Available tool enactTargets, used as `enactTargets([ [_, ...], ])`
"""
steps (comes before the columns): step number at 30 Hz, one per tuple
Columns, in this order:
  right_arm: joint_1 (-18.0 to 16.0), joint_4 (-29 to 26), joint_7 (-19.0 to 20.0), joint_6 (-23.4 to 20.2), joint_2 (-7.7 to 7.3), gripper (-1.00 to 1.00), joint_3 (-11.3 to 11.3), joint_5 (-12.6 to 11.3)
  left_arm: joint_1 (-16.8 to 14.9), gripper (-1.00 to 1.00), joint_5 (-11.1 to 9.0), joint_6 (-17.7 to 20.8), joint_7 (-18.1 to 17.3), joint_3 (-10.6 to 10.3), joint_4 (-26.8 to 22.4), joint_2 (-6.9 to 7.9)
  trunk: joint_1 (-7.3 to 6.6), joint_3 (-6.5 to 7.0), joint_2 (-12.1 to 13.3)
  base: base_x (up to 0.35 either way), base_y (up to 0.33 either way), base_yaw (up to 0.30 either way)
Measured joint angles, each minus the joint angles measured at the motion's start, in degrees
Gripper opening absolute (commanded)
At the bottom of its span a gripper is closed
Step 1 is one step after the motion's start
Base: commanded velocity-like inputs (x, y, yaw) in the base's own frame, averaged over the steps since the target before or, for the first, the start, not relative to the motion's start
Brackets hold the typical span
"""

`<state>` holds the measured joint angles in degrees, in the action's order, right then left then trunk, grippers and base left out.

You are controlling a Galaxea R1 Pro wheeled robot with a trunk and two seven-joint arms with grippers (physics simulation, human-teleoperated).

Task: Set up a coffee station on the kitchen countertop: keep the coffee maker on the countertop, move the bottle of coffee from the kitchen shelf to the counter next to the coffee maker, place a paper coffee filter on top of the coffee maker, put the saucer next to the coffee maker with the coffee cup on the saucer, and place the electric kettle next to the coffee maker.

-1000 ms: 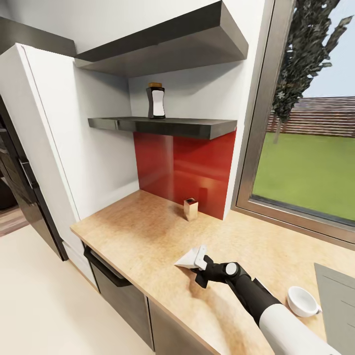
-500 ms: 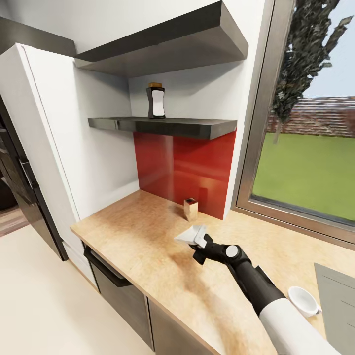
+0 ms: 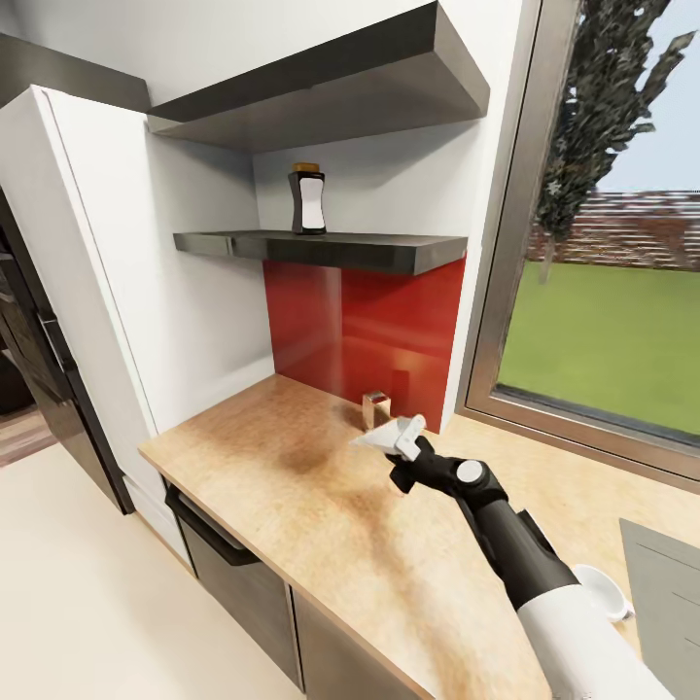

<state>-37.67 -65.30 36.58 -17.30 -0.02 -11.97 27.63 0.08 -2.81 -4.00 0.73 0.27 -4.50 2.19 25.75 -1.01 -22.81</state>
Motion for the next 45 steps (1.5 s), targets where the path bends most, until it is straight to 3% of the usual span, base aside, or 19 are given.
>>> enactTargets([
  [6,0.0,-5.0,-0.2,-5.0,0.02,-1.00,4.2,-0.2,0.0,1.00,0.0,-0.3,0.0,0.0,-0.1,0.01,0.00,0.00,0.0,0.000,0.000,0.000],
  [12,0.0,-6.9,0.0,-5.6,0.18,-1.00,4.9,-1.9,0.0,1.00,0.0,-4.4,0.0,-0.1,0.0,-0.01,0.00,0.00,0.0,0.000,0.000,0.000],
  [13,0.0,-6.6,0.1,-5.7,0.17,-1.00,5.1,-5.4,0.0,1.00,0.0,-5.3,0.0,0.0,0.1,0.00,0.00,0.00,0.0,0.000,0.000,0.000],
  [17,0.1,-6.4,0.0,-5.7,0.11,-1.00,5.2,-11.7,0.0,1.00,0.0,-5.9,0.0,0.0,0.1,-0.04,0.00,0.00,0.0,0.000,0.000,0.000],
  [19,0.2,-6.5,-0.1,-5.7,0.07,-1.00,5.2,-13.7,0.0,1.00,-0.1,-6.0,0.0,0.0,0.0,-0.09,0.00,0.00,0.0,0.000,0.000,0.000],
  [22,0.2,-7.0,-0.2,-5.8,-0.35,-1.00,5.9,-15.0,-0.1,1.00,0.0,-6.1,0.0,0.0,-0.1,0.00,0.07,0.03,0.1,-0.211,0.000,-0.125],
  [29,0.2,-7.1,-0.2,-5.8,-0.32,-1.00,6.6,-15.1,-0.1,1.00,-0.1,-6.1,0.0,0.1,-0.2,-0.09,0.04,0.32,0.0,-0.326,-0.035,-0.252],
  [36,0.2,-7.1,-0.2,-5.8,-0.30,-1.00,11.1,-15.1,-0.1,1.00,-0.1,-6.0,0.1,0.1,-0.2,-0.09,0.02,0.63,-0.1,-0.256,-0.169,-0.261],
  [45,0.2,-7.1,-0.2,-5.8,-0.32,-1.00,11.5,-15.1,-0.1,1.00,-0.1,-6.0,0.1,0.1,-0.2,-0.09,0.01,1.02,-0.1,-0.046,-0.236,-0.263],
])
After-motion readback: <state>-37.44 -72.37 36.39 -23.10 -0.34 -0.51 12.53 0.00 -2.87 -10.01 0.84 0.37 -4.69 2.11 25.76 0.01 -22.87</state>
